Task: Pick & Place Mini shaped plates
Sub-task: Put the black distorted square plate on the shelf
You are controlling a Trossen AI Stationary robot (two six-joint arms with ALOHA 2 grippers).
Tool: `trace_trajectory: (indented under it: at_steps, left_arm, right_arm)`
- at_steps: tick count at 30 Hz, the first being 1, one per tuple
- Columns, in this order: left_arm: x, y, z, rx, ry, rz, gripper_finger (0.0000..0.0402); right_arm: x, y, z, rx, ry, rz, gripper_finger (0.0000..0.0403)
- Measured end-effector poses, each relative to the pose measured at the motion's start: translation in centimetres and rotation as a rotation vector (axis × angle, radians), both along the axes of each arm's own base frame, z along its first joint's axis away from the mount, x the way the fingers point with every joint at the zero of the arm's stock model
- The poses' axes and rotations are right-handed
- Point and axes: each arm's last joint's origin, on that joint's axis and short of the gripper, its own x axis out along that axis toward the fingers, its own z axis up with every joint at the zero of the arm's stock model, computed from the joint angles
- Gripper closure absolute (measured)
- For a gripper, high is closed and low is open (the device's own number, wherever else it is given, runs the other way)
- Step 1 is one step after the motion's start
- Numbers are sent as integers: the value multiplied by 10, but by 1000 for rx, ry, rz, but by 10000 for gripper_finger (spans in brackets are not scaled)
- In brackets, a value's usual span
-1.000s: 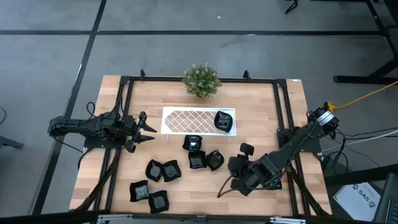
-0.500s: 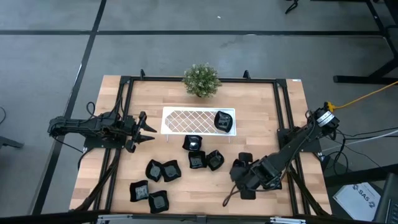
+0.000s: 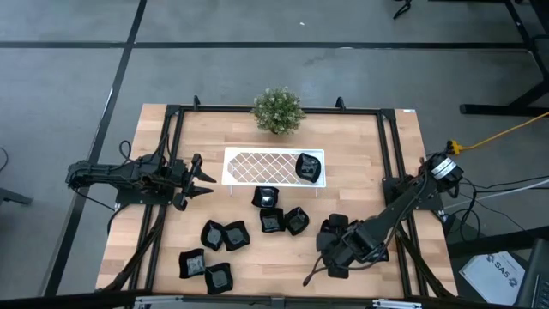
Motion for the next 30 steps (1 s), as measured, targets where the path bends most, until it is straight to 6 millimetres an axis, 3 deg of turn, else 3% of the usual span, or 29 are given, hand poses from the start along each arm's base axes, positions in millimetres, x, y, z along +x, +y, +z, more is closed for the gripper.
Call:
trace_trajectory:
  at_steps: [22, 30]
  left_arm:
    - [0, 0, 0, 0, 0, 0, 258]
    - [0, 0, 0, 0, 1, 0, 258]
  right_arm:
    - [2, 6, -14, -10, 37, 11, 291]
    - [1, 6, -14, -16, 43, 9, 345]
